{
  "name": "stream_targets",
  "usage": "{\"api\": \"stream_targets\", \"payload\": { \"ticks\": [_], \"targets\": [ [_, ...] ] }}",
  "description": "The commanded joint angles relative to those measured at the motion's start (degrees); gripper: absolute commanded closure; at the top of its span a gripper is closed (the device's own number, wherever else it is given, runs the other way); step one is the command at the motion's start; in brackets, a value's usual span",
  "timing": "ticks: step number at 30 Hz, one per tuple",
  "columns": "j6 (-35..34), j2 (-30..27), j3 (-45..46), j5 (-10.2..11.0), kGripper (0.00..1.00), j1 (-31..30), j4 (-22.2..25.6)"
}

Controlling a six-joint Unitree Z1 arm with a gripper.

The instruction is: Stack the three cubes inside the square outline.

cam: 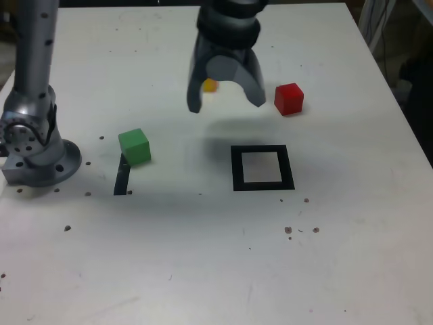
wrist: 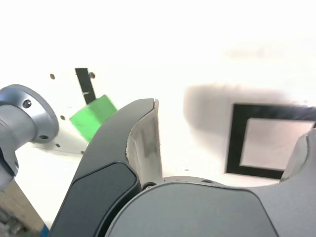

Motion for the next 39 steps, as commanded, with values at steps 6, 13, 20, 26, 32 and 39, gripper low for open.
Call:
{"api": "stream_targets", "payload": {
  "ticks": [6,13,20,26,32,39],
  "targets": [
    [0.35,2.54,-18.44,0.62,0.04,2.66,0.93],
    [1.17,5.57,-21.15,1.28,0.04,4.80,1.06],
    [1.51,12.07,-22.20,1.77,0.05,5.70,0.69],
    [1.58,15.24,-23.23,2.56,0.05,6.42,-0.16],
    [2.30,17.83,-24.41,2.24,0.10,7.77,-1.15],
    [2.20,18.21,-24.11,1.62,0.17,8.68,-2.88]
  ]
}}
